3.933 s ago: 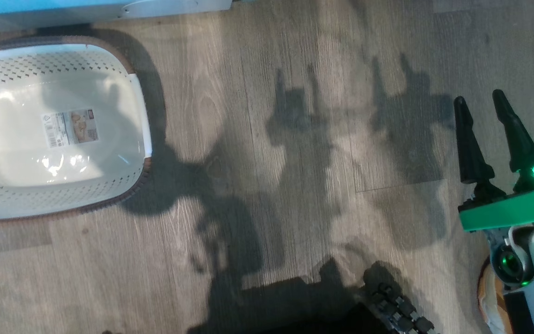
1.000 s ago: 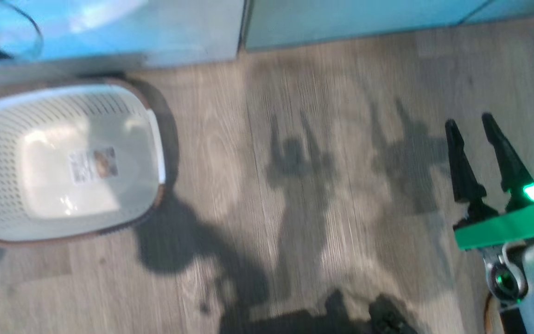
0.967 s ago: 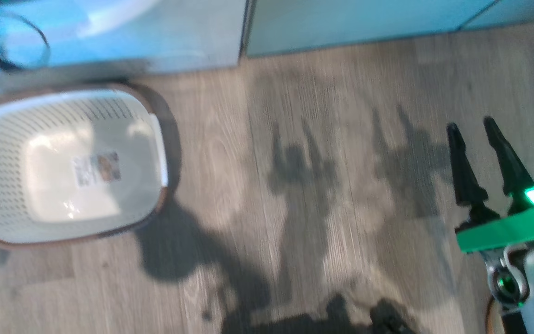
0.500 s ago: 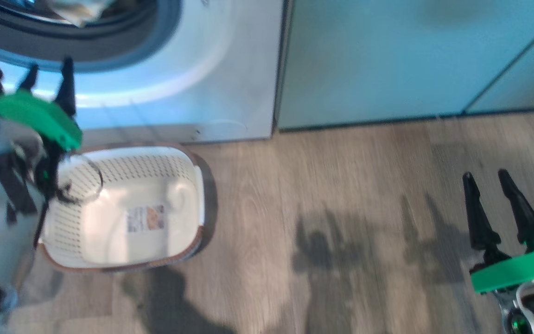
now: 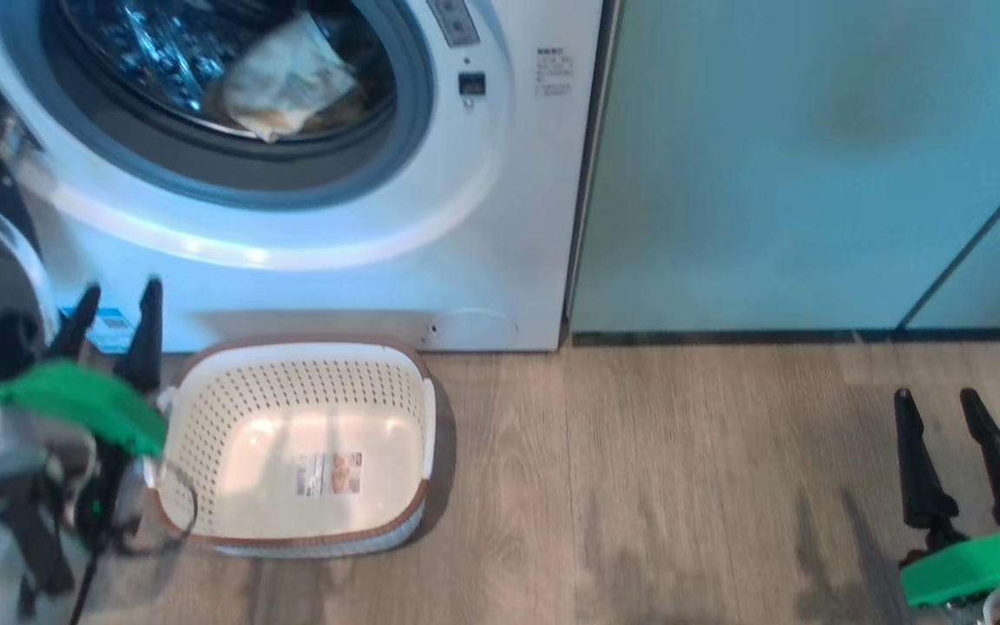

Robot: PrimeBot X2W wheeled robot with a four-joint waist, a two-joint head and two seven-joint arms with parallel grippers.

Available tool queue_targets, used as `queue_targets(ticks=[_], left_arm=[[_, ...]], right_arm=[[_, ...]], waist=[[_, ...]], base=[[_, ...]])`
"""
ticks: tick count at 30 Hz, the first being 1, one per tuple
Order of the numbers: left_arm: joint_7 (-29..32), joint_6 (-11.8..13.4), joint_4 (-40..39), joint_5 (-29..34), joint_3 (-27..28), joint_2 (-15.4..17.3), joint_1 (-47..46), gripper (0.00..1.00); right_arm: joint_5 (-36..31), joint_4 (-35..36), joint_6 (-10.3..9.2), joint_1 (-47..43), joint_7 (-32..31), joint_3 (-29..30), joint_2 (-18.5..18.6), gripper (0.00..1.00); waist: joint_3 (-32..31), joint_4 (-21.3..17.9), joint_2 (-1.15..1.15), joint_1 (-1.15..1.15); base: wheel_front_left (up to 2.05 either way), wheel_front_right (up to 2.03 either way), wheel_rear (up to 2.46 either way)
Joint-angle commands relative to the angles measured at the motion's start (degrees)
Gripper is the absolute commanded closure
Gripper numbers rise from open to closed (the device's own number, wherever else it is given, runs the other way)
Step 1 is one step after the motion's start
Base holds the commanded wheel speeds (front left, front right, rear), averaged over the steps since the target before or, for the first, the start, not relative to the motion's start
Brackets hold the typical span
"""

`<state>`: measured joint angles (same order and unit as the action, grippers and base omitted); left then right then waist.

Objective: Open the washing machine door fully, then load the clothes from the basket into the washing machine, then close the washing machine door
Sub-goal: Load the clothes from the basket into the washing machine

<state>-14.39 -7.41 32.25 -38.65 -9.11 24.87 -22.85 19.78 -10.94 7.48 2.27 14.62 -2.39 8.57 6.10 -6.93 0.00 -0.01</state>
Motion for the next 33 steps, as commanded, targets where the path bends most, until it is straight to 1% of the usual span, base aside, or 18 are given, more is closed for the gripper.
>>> queue_targets(ticks=[1,6,14,21,24,30,33], left_arm=[[-0.6,-0.1,-2.7,1.1,3.5,2.3,-0.2,0.0],[-0.6,-0.1,-8.4,3.1,8.1,0.8,8.4,0.0],[-0.6,-0.1,-14.2,7.4,12.2,-2.2,17.3,0.0],[-0.6,-0.1,-17.0,10.2,14.2,-4.7,19.4,0.0],[-0.6,-0.1,-18.1,11.7,14.4,-5.0,20.0,0.0],[-0.6,-0.1,-19.0,12.5,15.7,-6.2,20.6,0.0],[-0.6,-0.1,-19.2,12.9,15.6,-6.3,20.7,0.0]], right_arm=[[-0.4,1.5,0.01,0.4,0.4,-0.7,0.5,0.0],[-0.4,1.5,0.01,-0.9,0.4,-0.3,0.5,0.0],[-0.2,1.7,0.01,-2.3,0.4,-0.1,0.8,0.0],[-0.1,1.6,0.01,-3.0,0.4,0.0,0.8,0.0],[0.0,1.4,0.01,-3.1,0.4,-0.1,0.8,0.0],[0.0,1.3,0.01,-3.3,0.4,-0.5,0.9,0.0],[0.0,1.2,0.01,-3.3,0.4,-0.5,1.0,0.0]], waist=[[-1.5,0.6,0.0,0.01],[-3.4,0.6,0.0,0.01],[-5.1,0.9,0.0,0.01],[-5.8,1.4,0.0,0.01],[-6.3,1.3,0.0,0.01],[-6.8,1.0,0.0,0.01],[-6.9,1.0,0.0,0.01]], base=[[0.0,0.0,0.0],[0.0,0.0,0.0],[0.0,0.0,0.0],[0.0,0.0,0.0],[0.0,0.0,0.0],[0.0,0.0,0.0],[0.0,0.0,0.0]])
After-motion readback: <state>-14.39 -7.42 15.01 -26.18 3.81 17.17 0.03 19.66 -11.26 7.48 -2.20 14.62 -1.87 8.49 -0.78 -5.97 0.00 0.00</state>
